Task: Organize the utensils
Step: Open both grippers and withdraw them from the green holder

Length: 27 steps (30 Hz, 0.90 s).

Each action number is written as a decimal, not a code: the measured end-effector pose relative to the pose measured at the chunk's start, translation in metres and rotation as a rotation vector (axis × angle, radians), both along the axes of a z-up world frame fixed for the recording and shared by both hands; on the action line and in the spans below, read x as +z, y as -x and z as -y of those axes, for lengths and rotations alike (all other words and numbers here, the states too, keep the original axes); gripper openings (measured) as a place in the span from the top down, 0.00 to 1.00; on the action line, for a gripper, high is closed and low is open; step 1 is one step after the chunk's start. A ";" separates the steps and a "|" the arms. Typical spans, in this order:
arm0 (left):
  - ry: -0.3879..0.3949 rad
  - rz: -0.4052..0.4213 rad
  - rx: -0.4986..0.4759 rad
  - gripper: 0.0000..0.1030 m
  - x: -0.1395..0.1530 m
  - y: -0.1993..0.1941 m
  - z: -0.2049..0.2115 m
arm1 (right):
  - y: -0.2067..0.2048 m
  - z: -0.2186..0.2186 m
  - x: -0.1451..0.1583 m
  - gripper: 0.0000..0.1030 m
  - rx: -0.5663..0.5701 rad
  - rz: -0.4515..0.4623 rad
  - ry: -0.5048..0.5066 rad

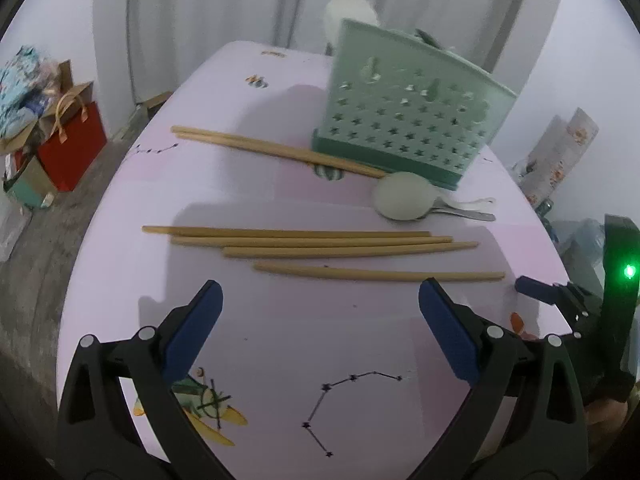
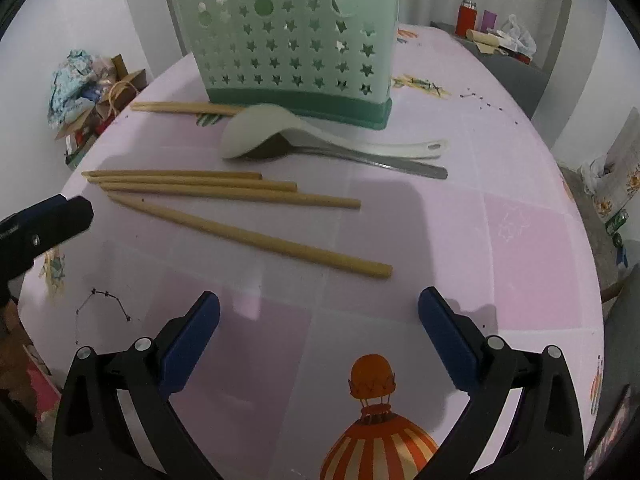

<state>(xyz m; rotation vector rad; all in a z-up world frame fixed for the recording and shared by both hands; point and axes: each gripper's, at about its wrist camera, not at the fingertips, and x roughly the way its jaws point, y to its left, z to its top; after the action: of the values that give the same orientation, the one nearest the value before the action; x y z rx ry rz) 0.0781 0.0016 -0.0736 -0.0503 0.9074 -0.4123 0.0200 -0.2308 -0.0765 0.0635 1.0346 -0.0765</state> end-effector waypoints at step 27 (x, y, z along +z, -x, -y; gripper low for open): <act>0.200 -0.229 0.117 0.72 -0.019 -0.029 -0.014 | 0.003 -0.002 0.001 0.06 0.023 0.024 0.022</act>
<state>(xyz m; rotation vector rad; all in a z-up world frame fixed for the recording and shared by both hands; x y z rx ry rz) 0.1074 0.0157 -0.0931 -0.3383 1.0802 -0.3925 0.0174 -0.2289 -0.0756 0.0322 1.0105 -0.0659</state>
